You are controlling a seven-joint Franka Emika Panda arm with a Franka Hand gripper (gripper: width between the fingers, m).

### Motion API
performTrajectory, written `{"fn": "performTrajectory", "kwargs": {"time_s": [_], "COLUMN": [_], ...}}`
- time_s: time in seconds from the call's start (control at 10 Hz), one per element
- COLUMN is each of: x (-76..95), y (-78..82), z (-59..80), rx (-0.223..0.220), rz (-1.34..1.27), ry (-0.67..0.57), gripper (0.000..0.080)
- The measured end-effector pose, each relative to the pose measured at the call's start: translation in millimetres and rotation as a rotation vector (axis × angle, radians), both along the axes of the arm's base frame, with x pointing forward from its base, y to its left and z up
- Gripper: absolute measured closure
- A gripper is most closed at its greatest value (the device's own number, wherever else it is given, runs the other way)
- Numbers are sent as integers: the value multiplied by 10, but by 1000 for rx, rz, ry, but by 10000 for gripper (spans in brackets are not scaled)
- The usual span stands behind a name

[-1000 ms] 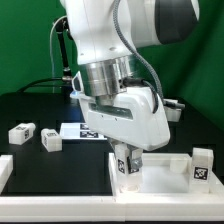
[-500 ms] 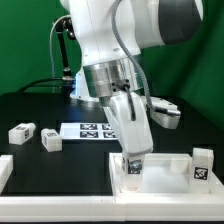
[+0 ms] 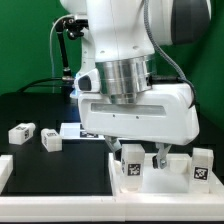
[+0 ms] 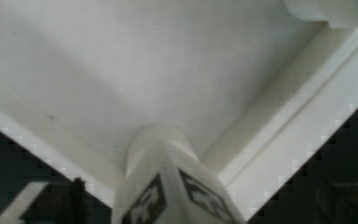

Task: Assemble square table

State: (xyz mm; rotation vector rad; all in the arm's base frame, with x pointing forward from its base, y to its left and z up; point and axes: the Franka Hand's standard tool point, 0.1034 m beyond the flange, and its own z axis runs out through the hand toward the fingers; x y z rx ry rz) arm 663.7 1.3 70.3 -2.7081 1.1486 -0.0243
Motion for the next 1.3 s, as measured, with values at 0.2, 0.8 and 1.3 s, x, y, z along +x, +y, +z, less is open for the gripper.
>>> {"fn": "performTrajectory", "kwargs": {"time_s": [0.2, 0.8, 1.3], "x": [0, 45, 32], "y": [-7, -14, -96], "z": [0, 28, 27], "rx": [-13, -85, -45], "rz": [137, 474, -106], "ry": [-25, -58, 30], "gripper": [152, 412, 504]}}
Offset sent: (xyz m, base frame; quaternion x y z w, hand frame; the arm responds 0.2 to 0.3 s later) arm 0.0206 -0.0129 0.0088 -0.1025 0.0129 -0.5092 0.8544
